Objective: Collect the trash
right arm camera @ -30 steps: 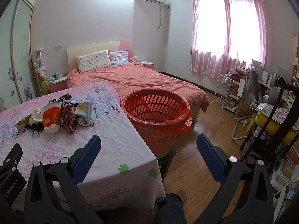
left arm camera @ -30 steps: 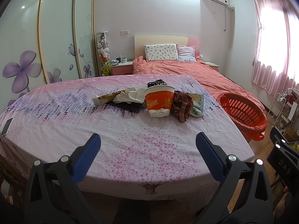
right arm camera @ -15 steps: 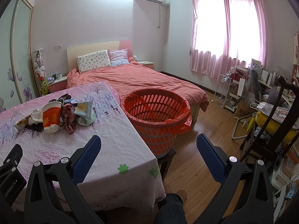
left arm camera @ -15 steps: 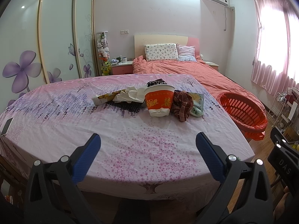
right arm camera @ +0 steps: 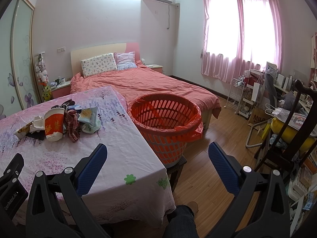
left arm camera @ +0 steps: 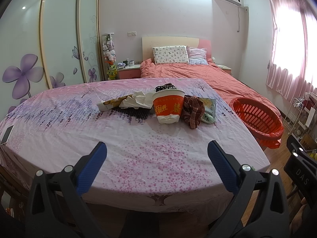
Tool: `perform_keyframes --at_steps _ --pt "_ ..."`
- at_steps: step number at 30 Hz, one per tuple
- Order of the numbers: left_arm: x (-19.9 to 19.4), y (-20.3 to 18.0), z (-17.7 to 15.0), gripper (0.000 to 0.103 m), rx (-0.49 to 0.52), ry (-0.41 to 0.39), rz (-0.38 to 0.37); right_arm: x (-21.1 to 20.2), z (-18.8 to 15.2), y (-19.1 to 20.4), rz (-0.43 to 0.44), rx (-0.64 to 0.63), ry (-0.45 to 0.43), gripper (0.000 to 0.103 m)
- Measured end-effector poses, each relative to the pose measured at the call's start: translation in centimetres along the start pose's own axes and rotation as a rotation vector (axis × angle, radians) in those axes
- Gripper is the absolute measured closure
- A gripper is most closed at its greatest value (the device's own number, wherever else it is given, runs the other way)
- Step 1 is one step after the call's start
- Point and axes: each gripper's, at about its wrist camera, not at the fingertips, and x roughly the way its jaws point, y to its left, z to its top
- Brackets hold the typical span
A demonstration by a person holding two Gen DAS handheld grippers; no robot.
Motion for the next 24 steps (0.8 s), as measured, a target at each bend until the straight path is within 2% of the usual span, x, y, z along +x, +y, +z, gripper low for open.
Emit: perform_keyframes --at_steps 14,21,24 --pt "0.6 0.4 0.0 0.004 -0.012 0.013 0.010 0.6 -0.4 0.4 0.012 -0.008 0.006 0.002" --pt "3.5 2.9 0.3 0.004 -0.059 0.036 0.057 2.4 -0.4 1.3 0.064 -0.037 0.026 0.002" --pt "4.8 4.3 0.4 0.004 -0.076 0.053 0.090 3.4 -0.4 2.2 0.115 -0.055 0.032 0.002"
